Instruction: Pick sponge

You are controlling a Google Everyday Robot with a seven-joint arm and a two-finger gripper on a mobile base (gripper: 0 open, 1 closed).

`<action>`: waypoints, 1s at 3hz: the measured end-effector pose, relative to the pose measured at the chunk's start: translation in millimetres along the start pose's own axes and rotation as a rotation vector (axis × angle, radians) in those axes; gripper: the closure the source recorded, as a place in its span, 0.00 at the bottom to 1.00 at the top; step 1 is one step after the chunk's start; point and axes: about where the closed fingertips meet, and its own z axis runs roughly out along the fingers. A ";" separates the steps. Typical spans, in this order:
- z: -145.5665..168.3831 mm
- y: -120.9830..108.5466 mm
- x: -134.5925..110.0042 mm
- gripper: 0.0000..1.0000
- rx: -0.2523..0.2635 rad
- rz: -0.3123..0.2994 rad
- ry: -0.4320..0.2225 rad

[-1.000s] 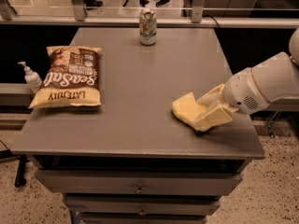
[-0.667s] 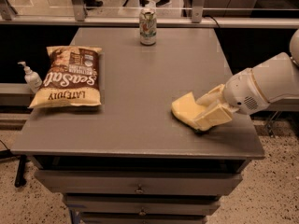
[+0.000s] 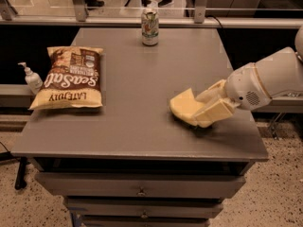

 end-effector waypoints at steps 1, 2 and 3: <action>-9.6 -9.0 -19.3 1.00 0.017 -0.015 -0.037; -24.5 -18.1 -39.1 1.00 0.034 -0.025 -0.087; -44.1 -27.3 -59.4 1.00 0.055 -0.037 -0.149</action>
Offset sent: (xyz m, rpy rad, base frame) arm 0.0388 -0.0010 0.0773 0.1313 -0.1137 -0.0277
